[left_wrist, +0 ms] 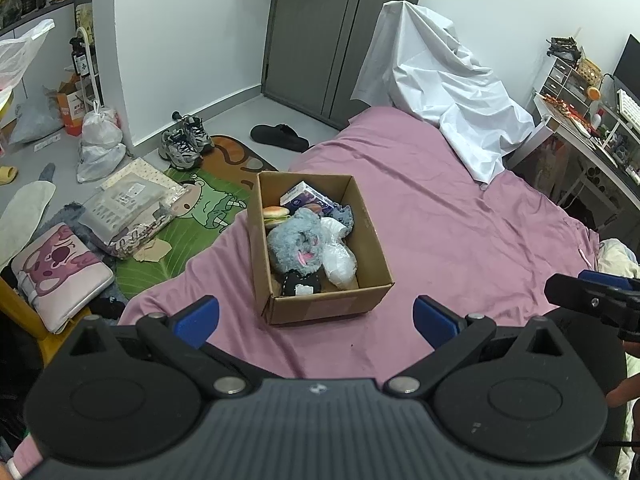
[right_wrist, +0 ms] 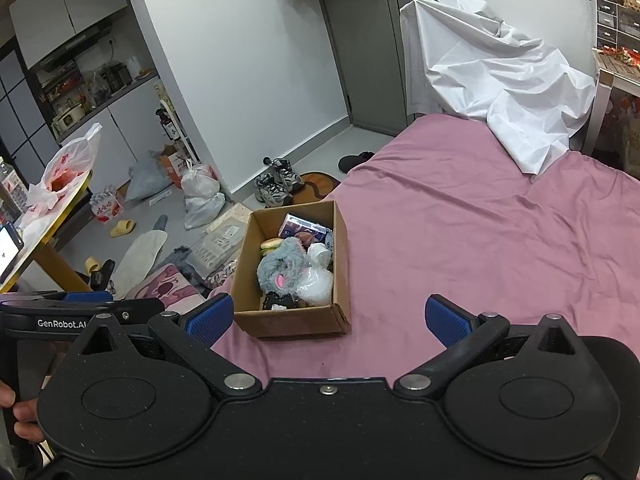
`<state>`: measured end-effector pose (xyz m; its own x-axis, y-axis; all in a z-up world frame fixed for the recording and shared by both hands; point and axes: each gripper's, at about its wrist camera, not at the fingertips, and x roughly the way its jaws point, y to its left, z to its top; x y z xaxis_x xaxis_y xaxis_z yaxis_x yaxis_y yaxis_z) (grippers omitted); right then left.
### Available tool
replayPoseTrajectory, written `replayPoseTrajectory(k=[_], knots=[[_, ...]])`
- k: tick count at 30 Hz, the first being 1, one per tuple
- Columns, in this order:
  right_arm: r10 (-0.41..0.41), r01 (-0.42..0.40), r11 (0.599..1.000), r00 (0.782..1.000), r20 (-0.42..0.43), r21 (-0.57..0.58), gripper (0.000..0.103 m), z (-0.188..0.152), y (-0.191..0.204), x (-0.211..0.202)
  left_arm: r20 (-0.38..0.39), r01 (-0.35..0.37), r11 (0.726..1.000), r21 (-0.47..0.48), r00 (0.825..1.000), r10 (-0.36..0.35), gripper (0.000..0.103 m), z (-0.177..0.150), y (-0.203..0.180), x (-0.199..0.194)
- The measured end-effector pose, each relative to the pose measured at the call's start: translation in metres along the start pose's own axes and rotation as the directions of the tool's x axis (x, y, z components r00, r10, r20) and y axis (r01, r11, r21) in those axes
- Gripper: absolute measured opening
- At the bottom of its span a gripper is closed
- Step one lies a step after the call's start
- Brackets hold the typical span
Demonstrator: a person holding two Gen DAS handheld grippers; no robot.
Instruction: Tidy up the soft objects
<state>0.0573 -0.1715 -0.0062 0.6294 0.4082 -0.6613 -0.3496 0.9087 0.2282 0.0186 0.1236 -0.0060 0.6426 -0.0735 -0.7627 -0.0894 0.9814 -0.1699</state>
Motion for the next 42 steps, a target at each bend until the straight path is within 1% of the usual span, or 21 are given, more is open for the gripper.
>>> replayPoseTrajectory(k=[29,42], knots=[[-0.004,0.004,1.0,1.0,0.019,0.001,0.103,0.001,-0.002,-0.008,0.037,-0.01,0.999,0.033,0.999,0.009,0.102,0.003,-0.011,-0.008],[-0.007,0.007,1.0,1.0,0.027,-0.001,0.103,0.001,0.0,-0.011,0.039,-0.015,0.999,0.041,0.999,0.013,0.102,0.006,-0.011,-0.011]])
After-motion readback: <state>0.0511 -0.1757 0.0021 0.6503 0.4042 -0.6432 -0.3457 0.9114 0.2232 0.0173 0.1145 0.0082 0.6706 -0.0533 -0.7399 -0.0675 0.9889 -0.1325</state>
